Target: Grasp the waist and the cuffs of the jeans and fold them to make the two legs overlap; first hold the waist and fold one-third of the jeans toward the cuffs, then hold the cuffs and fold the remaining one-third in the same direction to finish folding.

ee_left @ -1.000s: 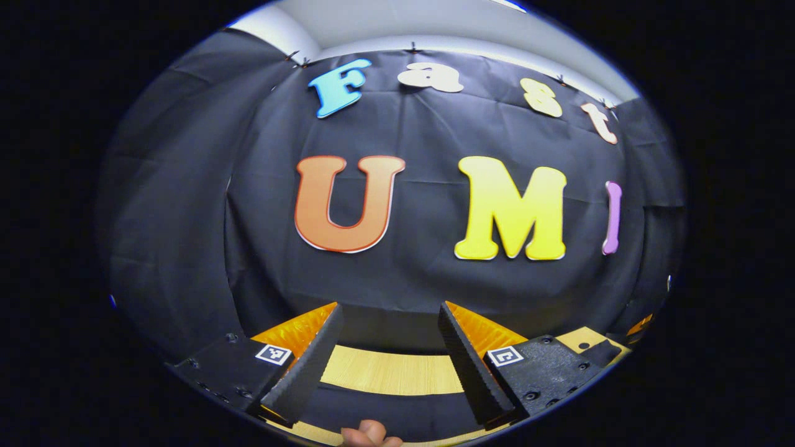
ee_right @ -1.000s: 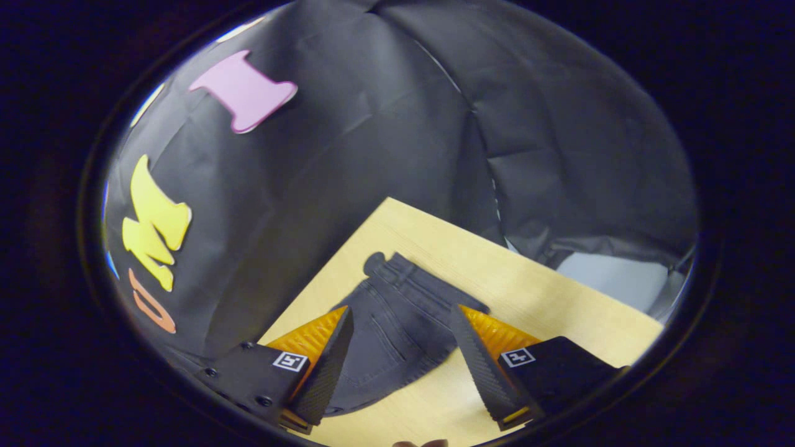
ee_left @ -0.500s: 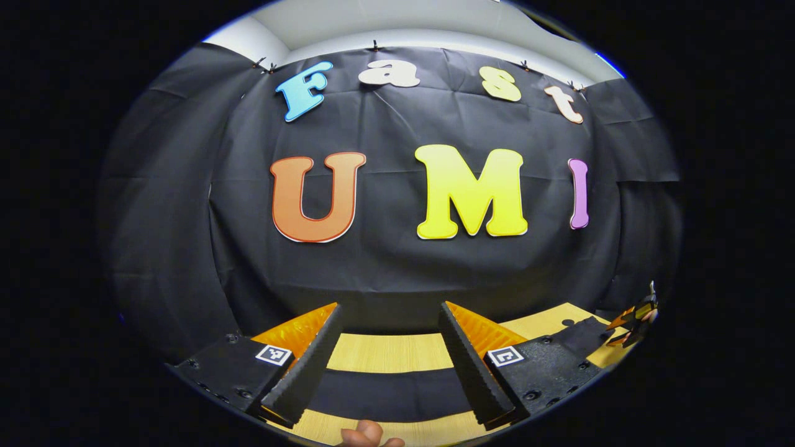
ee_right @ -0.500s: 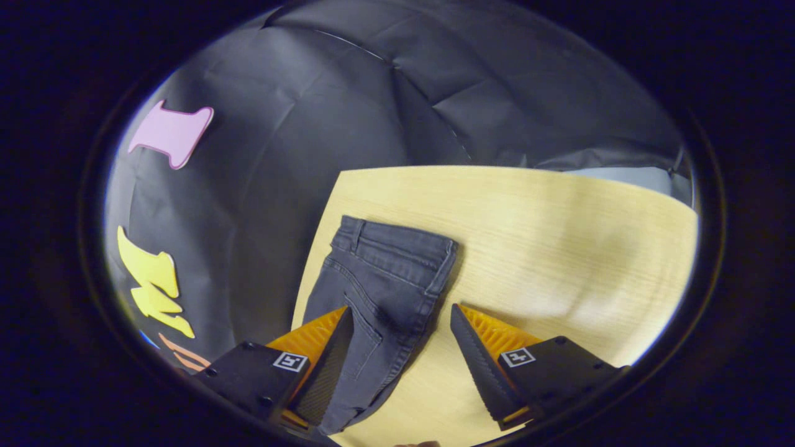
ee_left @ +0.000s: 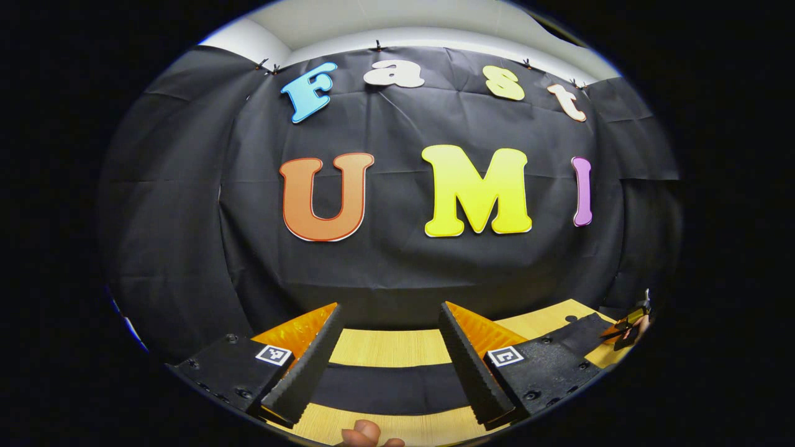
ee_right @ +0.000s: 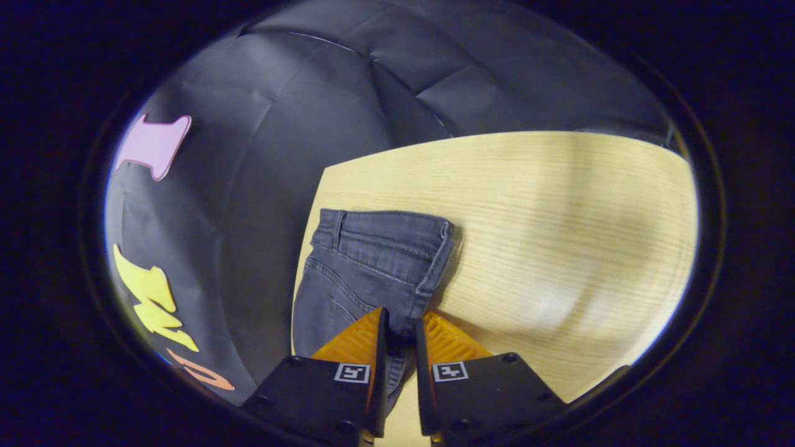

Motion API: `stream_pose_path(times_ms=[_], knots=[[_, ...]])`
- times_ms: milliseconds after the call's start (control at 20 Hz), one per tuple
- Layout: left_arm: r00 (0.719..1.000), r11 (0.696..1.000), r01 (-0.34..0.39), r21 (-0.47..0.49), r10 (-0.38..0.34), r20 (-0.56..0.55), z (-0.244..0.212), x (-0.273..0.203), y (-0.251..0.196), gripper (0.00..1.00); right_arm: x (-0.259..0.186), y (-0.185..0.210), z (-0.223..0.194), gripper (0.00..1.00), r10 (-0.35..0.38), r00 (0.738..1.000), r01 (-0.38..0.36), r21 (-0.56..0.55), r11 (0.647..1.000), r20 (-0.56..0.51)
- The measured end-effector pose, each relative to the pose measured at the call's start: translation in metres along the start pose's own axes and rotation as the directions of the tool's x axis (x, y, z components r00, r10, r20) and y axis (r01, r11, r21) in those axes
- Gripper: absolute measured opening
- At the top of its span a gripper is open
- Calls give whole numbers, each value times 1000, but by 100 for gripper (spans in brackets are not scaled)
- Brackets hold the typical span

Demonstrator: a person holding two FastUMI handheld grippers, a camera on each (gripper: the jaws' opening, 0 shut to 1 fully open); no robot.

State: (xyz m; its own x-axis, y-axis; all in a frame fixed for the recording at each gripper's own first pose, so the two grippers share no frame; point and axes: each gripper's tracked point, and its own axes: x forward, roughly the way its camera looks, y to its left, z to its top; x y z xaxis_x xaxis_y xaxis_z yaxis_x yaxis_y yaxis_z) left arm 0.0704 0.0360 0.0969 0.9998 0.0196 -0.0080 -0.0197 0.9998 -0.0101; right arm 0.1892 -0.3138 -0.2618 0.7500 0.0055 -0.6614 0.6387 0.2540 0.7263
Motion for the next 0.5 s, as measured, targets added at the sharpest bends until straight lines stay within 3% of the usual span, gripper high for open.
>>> stream_pose_path(times_ms=[50,150,400,500], knots=[[1000,1000,-2,-1,2,-4,-1,-1,0,99,0,-1,1,7,-9,1000,10,-24,1000,12],[1000,1000,0,-5,0,-9,-2,-2,1,99,-2,-4,0,3,-47,998,50,-88,995,29],[1000,1000,-2,-7,2,-9,-2,-7,2,98,-11,2,4,2,-43,998,49,-133,990,49],[1000,1000,-12,-10,12,-14,-4,-9,6,98,-18,10,4,2,-43,996,59,-213,975,80]])
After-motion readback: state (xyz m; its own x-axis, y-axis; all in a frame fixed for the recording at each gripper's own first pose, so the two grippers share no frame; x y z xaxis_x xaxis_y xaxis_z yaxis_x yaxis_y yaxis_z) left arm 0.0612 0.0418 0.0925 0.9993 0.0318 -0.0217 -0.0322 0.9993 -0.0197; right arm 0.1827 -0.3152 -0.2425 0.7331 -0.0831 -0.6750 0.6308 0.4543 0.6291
